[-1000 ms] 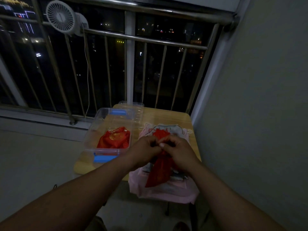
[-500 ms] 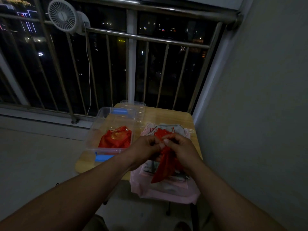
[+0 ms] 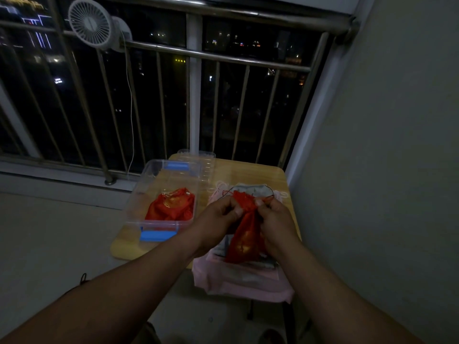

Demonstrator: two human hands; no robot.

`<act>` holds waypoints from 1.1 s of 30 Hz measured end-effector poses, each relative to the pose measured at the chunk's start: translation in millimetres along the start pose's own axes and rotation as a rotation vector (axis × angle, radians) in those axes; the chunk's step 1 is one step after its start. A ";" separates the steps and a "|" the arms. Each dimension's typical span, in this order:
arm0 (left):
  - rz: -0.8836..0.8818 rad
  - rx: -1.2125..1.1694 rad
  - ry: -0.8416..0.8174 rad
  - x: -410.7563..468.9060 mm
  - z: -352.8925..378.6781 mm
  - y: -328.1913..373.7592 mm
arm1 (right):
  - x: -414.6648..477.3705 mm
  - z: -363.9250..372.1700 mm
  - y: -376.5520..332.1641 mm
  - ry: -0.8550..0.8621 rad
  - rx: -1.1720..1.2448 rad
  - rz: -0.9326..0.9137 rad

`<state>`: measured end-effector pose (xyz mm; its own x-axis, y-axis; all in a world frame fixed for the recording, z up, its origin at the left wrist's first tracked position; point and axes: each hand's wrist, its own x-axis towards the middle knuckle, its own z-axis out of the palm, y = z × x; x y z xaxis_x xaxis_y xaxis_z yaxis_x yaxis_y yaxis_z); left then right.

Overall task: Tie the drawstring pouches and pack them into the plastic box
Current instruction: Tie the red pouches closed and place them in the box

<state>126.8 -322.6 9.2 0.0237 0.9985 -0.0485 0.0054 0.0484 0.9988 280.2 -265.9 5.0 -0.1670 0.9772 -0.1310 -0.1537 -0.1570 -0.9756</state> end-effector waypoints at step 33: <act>-0.046 0.551 0.683 -7.5 -146.1 13.5 | 61.7 145.7 10.6 -0.241 -0.469 0.040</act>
<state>-19.4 -325.9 23.7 -0.5909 0.8004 0.1009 0.4778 0.2464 0.8432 126.4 -228.1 12.3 -0.3913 0.9026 -0.1794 0.3007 -0.0588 -0.9519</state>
